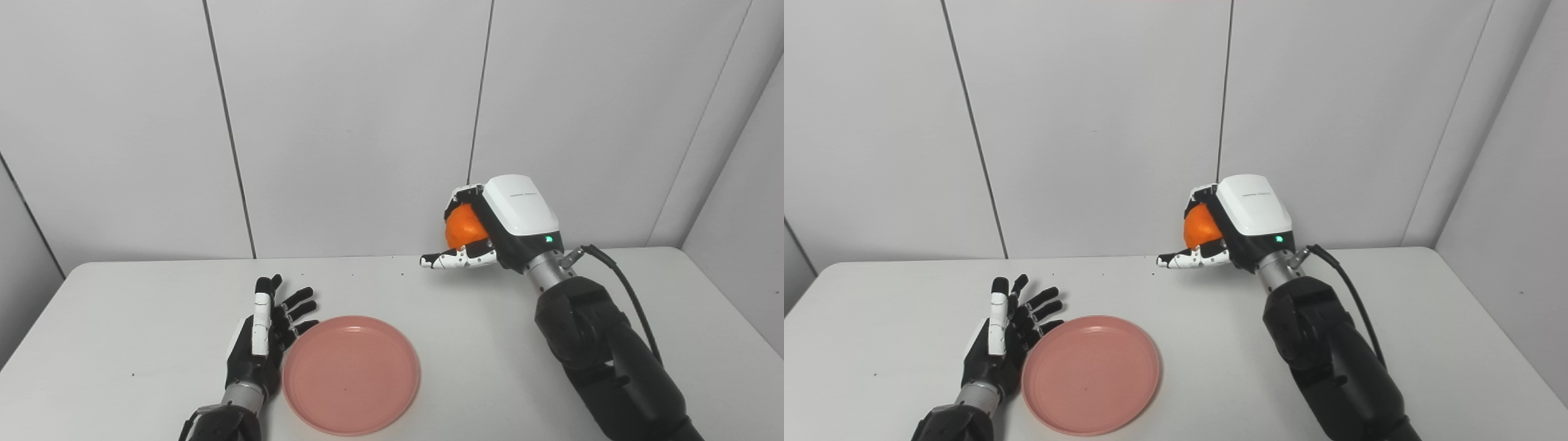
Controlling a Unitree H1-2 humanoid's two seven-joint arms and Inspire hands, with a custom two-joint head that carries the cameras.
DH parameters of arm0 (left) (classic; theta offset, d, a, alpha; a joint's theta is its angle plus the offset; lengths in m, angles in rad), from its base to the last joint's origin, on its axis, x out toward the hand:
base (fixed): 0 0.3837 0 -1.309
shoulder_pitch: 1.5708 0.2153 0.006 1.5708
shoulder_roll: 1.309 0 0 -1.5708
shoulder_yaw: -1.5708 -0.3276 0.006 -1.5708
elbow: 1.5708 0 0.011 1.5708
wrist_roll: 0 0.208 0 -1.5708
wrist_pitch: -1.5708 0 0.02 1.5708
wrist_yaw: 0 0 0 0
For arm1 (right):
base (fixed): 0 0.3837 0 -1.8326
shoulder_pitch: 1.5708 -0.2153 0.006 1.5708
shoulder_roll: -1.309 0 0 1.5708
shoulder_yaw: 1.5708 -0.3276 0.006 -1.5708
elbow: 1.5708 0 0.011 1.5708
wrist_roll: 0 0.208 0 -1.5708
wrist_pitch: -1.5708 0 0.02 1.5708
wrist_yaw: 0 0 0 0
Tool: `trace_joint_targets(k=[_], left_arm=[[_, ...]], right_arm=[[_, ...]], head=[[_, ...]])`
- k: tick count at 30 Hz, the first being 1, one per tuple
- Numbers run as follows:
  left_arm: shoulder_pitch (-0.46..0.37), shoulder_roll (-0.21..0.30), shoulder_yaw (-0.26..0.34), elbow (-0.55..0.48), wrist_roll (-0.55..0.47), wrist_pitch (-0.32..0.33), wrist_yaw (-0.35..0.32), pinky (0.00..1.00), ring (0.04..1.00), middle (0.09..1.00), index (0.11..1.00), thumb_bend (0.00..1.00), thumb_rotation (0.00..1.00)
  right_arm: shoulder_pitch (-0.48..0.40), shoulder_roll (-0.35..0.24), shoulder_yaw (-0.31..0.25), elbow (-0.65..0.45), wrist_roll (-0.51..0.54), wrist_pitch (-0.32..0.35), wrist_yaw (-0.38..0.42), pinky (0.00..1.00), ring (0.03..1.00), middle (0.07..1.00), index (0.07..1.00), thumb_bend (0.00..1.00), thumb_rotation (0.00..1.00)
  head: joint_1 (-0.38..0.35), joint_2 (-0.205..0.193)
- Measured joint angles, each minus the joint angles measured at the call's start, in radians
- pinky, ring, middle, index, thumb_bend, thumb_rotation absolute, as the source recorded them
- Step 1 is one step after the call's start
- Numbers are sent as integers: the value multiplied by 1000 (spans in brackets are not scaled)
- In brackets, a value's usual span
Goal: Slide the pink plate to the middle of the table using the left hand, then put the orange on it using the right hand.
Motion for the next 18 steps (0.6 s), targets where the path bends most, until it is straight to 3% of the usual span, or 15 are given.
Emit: trace_joint_targets(k=[4,10,16,18], left_arm=[[0,-8,-3,1,2,-3,7,669,791,793,996,831,1000],[0,-22,-5,1,1,-4,12,678,790,789,986,831,1000],[0,-26,-8,2,2,-8,13,660,784,778,996,828,1000],[0,-28,-10,3,6,-11,13,666,783,786,994,825,1000]], right_arm=[[6,23,26,-18,-1,-1,19,225,249,319,346,679,455],[34,51,68,-31,-1,-9,35,169,231,310,325,678,453],[49,72,122,-29,-22,-27,54,219,266,335,364,625,374],[49,80,134,-23,-27,-30,60,220,274,348,447,540,217]], head=[[11,0],[43,3],[60,3],[66,3]])
